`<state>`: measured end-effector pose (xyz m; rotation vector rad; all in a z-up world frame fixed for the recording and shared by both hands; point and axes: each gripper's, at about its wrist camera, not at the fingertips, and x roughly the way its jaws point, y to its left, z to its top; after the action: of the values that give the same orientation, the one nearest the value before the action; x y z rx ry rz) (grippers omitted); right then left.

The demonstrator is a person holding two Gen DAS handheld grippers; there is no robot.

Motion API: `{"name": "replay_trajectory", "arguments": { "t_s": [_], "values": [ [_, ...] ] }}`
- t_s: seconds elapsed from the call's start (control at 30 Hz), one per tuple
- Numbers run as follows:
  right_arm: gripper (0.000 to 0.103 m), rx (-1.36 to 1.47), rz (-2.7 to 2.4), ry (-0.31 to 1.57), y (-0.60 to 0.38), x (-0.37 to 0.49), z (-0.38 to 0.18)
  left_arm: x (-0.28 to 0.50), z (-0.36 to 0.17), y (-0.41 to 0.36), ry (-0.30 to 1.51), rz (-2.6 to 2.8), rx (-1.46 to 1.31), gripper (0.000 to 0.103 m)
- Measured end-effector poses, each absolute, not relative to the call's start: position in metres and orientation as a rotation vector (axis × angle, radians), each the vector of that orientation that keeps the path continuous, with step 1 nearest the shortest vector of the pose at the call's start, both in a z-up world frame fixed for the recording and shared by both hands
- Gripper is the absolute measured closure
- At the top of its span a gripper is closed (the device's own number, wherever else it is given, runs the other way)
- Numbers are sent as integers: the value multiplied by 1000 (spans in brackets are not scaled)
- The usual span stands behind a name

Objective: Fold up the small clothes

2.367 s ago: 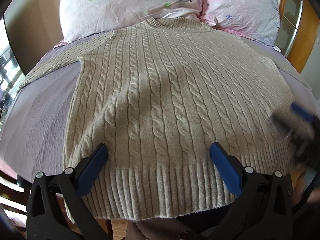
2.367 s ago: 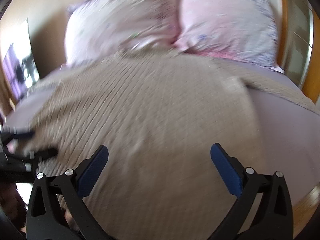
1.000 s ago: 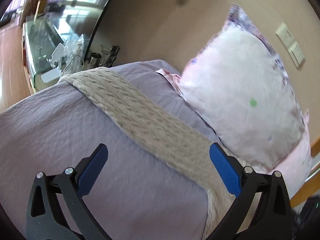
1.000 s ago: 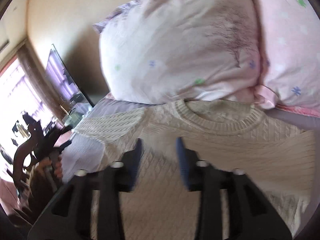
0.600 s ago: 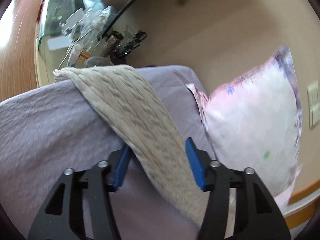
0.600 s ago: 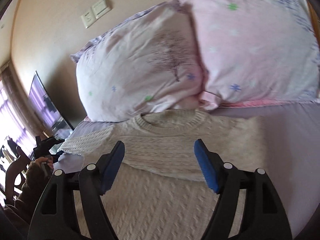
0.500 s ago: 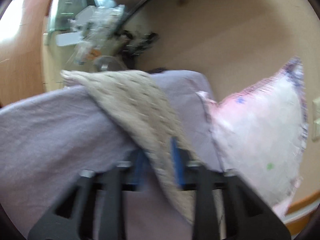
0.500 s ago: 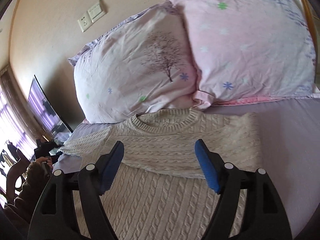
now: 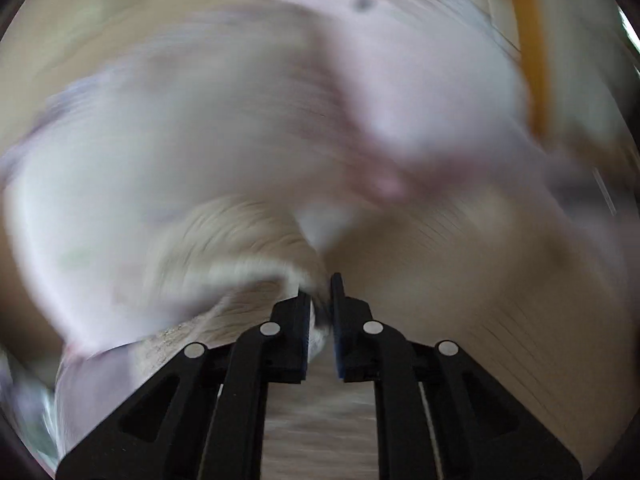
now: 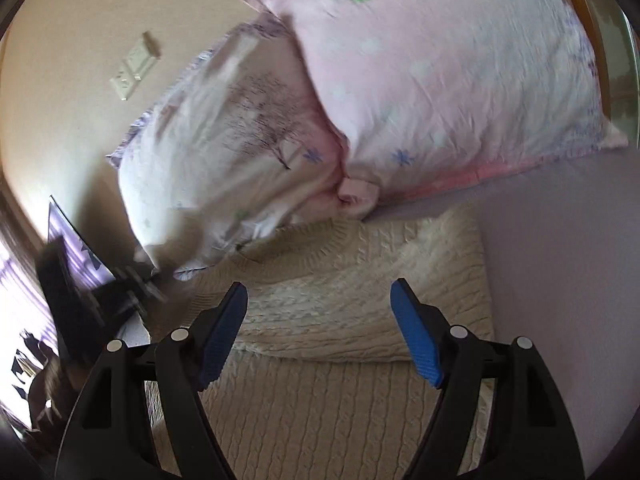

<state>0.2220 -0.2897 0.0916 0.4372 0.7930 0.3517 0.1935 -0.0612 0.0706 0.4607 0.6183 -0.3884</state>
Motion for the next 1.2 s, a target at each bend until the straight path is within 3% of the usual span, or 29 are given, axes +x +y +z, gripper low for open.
{"name": "replay_trajectory", "arguments": {
  "t_s": [0.1,0.2,0.3,0.53,0.7,0.77,0.97,1.1,1.2],
  "values": [
    [28,497,338,857,-307,231,78,168,43,-82,662,-439,544,91],
    [43,537,314,922,-322,243,64,159,56,-44,666,-381,422,71],
    [54,578,323,979,-320,260,51,158,65,1,662,-255,366,64],
    [53,504,376,1045,-245,335,58,178,56,65,742,-165,162,49],
    [54,410,264,1143,-201,379,34,195,29,84,848,-197,-23,49],
    [96,456,274,1148,-198,389,16,197,24,87,868,-202,-53,47],
    [96,577,310,811,-256,325,75,193,22,93,863,-221,-86,46],
    [94,605,200,864,-301,262,65,186,27,96,850,-242,-113,46],
    [67,602,128,961,-330,219,48,163,42,106,834,-298,-169,46]
  ]
}}
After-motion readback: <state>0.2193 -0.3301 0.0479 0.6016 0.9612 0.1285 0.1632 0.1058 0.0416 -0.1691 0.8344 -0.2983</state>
